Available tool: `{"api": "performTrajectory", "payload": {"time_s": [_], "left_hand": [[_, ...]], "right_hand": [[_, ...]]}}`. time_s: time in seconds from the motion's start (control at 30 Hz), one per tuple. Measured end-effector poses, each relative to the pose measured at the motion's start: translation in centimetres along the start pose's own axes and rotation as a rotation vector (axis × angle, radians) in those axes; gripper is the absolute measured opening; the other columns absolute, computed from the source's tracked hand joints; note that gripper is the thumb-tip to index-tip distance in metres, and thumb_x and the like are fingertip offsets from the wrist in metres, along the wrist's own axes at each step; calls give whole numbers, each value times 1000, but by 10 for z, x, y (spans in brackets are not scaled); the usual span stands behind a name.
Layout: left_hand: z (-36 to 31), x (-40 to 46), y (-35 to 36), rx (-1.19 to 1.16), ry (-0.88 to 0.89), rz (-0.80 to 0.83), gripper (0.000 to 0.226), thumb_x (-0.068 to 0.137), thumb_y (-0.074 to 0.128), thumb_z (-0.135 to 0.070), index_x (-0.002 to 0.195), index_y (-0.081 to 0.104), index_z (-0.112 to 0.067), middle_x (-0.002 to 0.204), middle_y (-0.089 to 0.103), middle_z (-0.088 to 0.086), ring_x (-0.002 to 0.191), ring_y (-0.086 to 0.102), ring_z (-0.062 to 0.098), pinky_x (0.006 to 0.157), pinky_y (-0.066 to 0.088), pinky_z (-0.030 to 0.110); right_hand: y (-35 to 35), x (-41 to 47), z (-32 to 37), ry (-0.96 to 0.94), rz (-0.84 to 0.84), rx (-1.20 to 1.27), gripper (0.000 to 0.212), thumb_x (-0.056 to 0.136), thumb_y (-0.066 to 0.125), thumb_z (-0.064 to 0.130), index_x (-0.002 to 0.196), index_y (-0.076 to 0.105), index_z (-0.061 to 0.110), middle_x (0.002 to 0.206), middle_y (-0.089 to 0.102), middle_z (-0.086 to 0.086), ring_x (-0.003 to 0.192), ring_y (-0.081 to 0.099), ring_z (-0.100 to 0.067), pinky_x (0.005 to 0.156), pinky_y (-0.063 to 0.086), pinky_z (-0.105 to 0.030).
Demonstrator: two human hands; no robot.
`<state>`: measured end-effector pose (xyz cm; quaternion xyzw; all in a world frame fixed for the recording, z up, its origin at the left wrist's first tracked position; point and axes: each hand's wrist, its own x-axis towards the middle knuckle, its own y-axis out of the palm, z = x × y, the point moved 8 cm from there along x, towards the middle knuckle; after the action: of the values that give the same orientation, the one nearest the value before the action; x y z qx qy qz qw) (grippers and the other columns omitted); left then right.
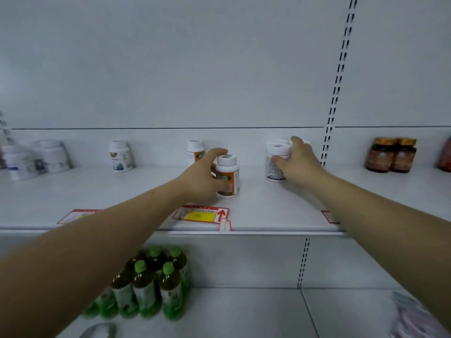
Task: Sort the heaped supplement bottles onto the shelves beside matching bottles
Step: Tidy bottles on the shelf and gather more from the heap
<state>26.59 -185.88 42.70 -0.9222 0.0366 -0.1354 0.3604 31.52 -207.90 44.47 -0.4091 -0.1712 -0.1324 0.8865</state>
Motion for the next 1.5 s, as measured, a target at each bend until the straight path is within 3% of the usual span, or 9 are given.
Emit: {"api": "performTrajectory", "payload": {"time_s": [0.1, 0.23, 0.3, 0.43, 0.77, 1.03, 1.13, 1.37, 1.5], "left_hand": [[9, 4, -11, 59, 6, -50, 76, 83, 70, -12, 141, 25, -33, 122, 49, -2, 105, 52, 18, 95, 43, 33], [17, 17, -34, 351, 93, -169, 72, 80, 73, -27, 140, 34, -28, 140, 43, 3, 122, 43, 21, 103, 36, 35], [21, 29, -41, 506, 140, -188, 74, 79, 73, -35, 141, 34, -29, 149, 29, 4, 137, 25, 24, 109, 28, 40], [36, 58, -48, 597, 131, -193, 77, 78, 72, -40, 143, 31, -29, 154, 15, 5, 143, 8, 25, 112, 23, 44], [53, 100, -45, 565, 139, -307, 77, 73, 72, -49, 137, 36, -25, 128, 34, 6, 126, 24, 26, 101, 35, 38], [48, 101, -41, 658, 72, -309, 82, 75, 67, -54, 142, 27, -28, 140, 30, 8, 133, 23, 27, 107, 27, 41], [42, 78, -48, 605, -5, -254, 90, 76, 65, -58, 147, 18, -30, 153, 17, 6, 141, 15, 28, 113, 20, 46], [31, -32, -48, 434, -139, 18, 69, 86, 60, -49, 145, 31, -26, 154, 25, 0, 138, 31, 20, 109, 26, 33], [38, -91, -82, 438, -183, 8, 65, 87, 59, -49, 144, 34, -27, 152, 31, -4, 135, 36, 17, 105, 28, 29]], "right_hand": [[-3, -24, 48, -245, -48, -111, 66, 89, 59, 42, 145, 32, 21, 143, 33, -8, 133, 32, -27, 105, 32, -37], [72, -56, 64, -230, 498, -377, 67, 87, 43, 68, 144, 35, 33, 149, 34, -2, 134, 35, -26, 109, 32, -40], [88, -59, 57, -171, 602, -428, 71, 86, 35, 73, 147, 29, 35, 155, 27, -2, 138, 31, -27, 112, 28, -44], [91, -56, 53, -178, 590, -447, 71, 86, 31, 74, 147, 29, 36, 156, 26, 1, 140, 29, -25, 113, 27, -45], [91, -53, 49, -168, 555, -420, 70, 84, 33, 75, 144, 31, 39, 153, 29, 5, 138, 30, -22, 111, 28, -43], [90, -54, 50, -168, 550, -406, 70, 84, 35, 75, 144, 32, 39, 153, 30, 5, 138, 30, -22, 111, 28, -41], [87, -56, 51, -161, 545, -393, 70, 83, 36, 75, 143, 35, 38, 152, 32, 3, 137, 32, -23, 110, 29, -42], [74, -54, 68, -156, 522, -339, 68, 88, 41, 67, 143, 40, 28, 151, 37, 0, 136, 36, -23, 107, 31, -35], [69, -57, 117, -248, 479, -356, 53, 89, 43, 63, 130, 51, 31, 138, 51, -2, 118, 50, -25, 93, 40, -34]]}}
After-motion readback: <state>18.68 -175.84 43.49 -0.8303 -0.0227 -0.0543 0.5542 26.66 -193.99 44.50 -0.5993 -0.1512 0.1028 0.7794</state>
